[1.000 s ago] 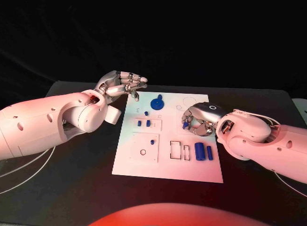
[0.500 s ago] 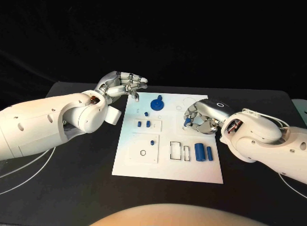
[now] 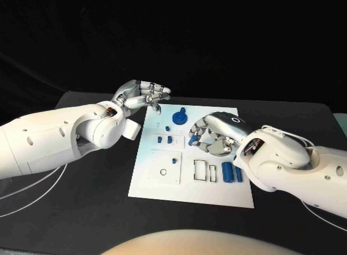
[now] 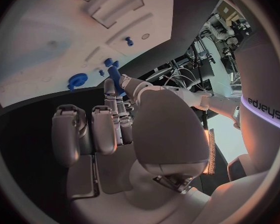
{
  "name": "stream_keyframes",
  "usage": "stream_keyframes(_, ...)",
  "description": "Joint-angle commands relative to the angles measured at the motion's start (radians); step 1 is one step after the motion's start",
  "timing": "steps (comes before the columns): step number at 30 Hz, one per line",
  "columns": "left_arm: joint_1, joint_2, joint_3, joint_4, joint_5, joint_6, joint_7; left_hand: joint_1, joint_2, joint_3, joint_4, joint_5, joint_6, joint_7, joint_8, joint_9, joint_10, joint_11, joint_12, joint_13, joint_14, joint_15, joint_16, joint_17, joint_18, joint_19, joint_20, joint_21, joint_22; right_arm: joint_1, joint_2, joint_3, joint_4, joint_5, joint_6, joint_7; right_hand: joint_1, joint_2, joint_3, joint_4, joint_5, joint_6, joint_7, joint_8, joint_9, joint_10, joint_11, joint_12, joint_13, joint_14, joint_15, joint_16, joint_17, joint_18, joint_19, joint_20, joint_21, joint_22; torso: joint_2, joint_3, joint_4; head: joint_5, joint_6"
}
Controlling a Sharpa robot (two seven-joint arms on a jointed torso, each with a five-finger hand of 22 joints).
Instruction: Assemble the parts on the task board
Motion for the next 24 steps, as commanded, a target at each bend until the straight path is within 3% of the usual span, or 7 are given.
stream_keyframes(1,0.001,0.006,0.001,-0.002,0.005,0.012,0.008,-0.001,0.006,-0.001,0.000,0.000,-0.006,0.000,0.002,0.001,-0.009,0.001,0.004,0.001,-0.005,0.000,0.005,-0.001,0.016,0.001,0.003,-0.004,-0.001,-0.012,0.036,-0.005,0.003,-0.021,-0.018,0.014,-0.005,0.005,0.004,0.003,0.007,0.010,0.000,0.005,0.000,0.009,0.001,-0.001,0.001,0.036,-0.007,0.006,0.000,-0.016,0.053,-0.009,0.002,0.193,-0.001,-0.0017,0.0021,0.006,0.000)
stream_keyframes(11,0.001,0.018,0.001,-0.006,0.007,0.011,0.007,0.000,0.008,-0.001,0.000,0.000,-0.006,0.000,0.002,0.001,-0.009,0.001,0.005,0.001,-0.005,0.000,0.005,-0.001,0.016,0.001,0.003,-0.004,-0.001,-0.086,0.143,-0.019,-0.047,-0.055,-0.023,0.021,-0.004,0.005,0.006,0.001,0.011,0.009,0.000,0.006,0.001,0.010,0.001,-0.003,0.001,0.036,-0.007,0.006,-0.001,-0.015,0.052,-0.010,-0.001,0.192,0.001,-0.0015,0.0009,0.025,0.000)
stream_keyframes(24,0.001,0.019,0.000,-0.005,0.007,0.011,0.005,-0.002,0.010,-0.001,0.002,0.000,-0.006,0.001,0.002,0.001,-0.010,0.001,0.006,0.002,-0.005,0.000,0.006,-0.002,0.016,0.002,0.003,-0.005,-0.002,-0.137,0.188,-0.029,-0.109,-0.089,-0.028,0.020,-0.004,0.005,0.006,0.000,0.013,0.008,0.001,0.006,0.002,0.010,0.001,-0.004,0.001,0.036,-0.007,0.005,-0.002,-0.015,0.052,-0.010,-0.003,0.191,0.002,0.0007,-0.0006,0.042,-0.006)
